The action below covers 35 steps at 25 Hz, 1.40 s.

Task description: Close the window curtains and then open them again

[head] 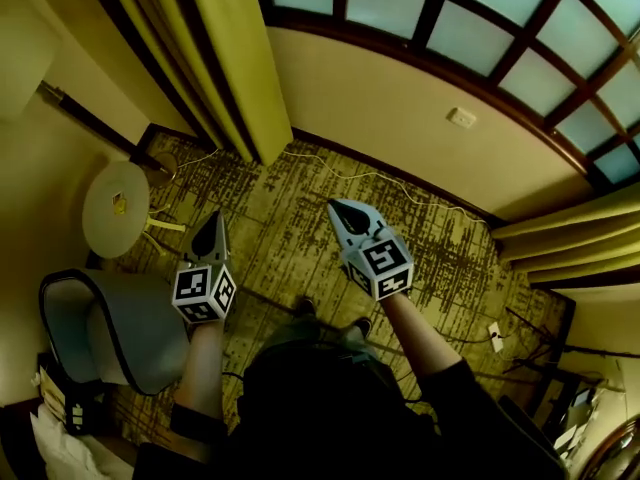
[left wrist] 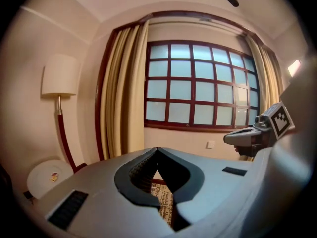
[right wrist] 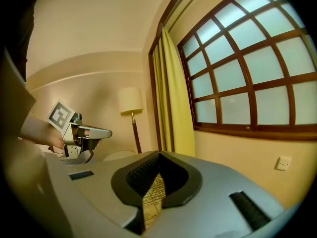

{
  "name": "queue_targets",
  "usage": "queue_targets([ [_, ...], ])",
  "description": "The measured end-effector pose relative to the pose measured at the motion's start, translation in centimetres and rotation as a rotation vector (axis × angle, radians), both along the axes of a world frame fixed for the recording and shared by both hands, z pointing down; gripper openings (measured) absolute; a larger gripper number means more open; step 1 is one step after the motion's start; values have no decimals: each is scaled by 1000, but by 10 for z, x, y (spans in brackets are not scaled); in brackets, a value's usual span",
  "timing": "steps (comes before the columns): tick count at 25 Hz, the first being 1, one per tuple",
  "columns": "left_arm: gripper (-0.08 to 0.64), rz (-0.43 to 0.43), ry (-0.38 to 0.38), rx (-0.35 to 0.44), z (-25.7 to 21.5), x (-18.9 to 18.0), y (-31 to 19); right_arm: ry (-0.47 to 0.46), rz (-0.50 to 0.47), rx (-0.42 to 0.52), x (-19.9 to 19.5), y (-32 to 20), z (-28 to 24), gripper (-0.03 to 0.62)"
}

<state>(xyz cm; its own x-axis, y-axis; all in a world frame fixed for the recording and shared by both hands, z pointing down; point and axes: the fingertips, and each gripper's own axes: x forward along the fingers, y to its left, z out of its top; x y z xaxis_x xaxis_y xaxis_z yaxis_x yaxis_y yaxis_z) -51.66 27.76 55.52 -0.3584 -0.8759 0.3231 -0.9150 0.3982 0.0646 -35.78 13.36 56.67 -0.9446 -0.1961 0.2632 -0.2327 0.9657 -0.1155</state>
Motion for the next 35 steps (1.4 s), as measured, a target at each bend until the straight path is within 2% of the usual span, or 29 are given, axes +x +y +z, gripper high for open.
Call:
queue_targets([
  [4,0,-1,8,14,2,-29,4,11,-9,-2,-33,8,3,2],
  [10,0,50,16,30,1,-56,-17,28,3,18,-66,2,-3,2],
  [17,0,59,25,39,-4,-83,-40,27,-25,29,-110,-10,-12,2],
  [27,0,16,15,39,-8,-137,-97,30,-111,12,-182,-62,-10,2],
  [35,0,-25,-7,74,-30,-181,-166,5,-187,42,-239,-118,-29,2],
])
